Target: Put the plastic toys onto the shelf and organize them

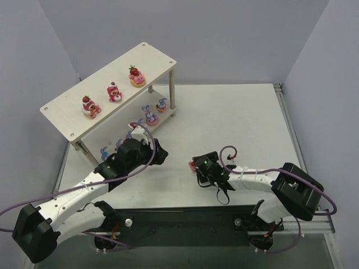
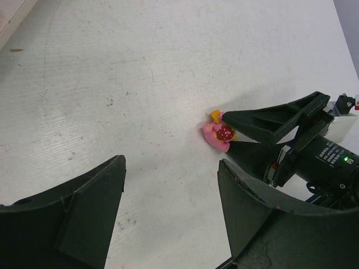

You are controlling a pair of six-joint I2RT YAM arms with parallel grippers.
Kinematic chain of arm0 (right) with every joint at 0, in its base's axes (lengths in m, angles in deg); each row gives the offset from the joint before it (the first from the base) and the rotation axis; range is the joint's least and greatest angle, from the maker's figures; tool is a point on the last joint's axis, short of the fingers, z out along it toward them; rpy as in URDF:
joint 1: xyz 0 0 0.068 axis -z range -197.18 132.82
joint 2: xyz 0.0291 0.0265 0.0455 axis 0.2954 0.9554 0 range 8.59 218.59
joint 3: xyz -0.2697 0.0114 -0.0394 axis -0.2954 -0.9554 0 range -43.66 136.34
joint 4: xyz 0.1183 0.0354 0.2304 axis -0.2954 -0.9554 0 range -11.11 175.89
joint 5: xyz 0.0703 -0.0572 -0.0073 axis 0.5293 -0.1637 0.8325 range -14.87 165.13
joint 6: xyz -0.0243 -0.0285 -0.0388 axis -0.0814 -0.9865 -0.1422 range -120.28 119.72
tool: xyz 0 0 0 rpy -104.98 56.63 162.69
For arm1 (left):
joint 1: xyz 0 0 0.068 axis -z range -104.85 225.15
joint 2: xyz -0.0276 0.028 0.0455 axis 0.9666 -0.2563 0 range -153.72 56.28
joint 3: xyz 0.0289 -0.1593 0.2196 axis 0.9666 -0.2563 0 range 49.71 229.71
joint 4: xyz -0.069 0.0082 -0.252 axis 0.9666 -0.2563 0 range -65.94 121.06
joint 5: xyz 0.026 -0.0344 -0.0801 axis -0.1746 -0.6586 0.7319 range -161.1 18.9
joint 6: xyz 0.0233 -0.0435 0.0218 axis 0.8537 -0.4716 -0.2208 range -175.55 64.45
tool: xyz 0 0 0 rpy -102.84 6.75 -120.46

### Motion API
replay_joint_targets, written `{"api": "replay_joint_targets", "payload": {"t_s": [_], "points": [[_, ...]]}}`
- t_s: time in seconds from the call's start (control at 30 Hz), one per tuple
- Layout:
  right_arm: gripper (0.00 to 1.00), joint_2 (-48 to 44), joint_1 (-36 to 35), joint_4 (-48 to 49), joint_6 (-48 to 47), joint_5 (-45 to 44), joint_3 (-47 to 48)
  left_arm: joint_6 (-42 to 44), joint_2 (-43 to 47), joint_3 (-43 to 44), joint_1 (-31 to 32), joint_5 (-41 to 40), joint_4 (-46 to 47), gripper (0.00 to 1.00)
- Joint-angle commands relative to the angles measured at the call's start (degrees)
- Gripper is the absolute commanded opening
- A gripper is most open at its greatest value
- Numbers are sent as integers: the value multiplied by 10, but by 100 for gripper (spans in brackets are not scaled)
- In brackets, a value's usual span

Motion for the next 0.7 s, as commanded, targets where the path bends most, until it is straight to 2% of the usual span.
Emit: {"api": "replay_joint_targets", "payload": {"t_s": [0.0,0.07,0.13,0.17,0.23,0.27,0.33,0.37,0.43,0.47,0.5,0.6,0.67], "points": [[49,14,-2,-36,96,-34,-16,9,14,0,-2,-8,-3,77],[36,13,-2,-50,82,-35,-10,9,16,0,-2,-7,-4,77],[31,9,-1,-81,67,-35,0,10,17,0,-2,-7,-7,77],[22,8,-1,-86,61,-37,5,10,21,0,-2,-7,-12,77],[14,5,0,-87,51,-40,6,11,25,0,-3,-7,-15,77],[8,2,1,-86,24,-41,11,10,29,0,-3,-7,-17,77],[5,-7,5,-67,-20,-53,15,10,35,0,-3,-6,-24,77],[0,-12,5,-48,-81,-56,14,11,43,0,-3,-5,-30,77],[0,-28,11,36,-148,-49,-4,10,51,0,-3,-3,-37,78],[0,-33,14,81,-227,-42,-16,10,60,-1,-3,4,-43,78],[0,-36,23,162,-256,-32,-35,11,64,-1,-3,8,-45,78],[0,-32,41,287,-375,38,-45,12,78,4,-4,29,-57,80],[0,-27,50,319,-434,105,-35,13,89,10,-4,37,-66,80]]}}
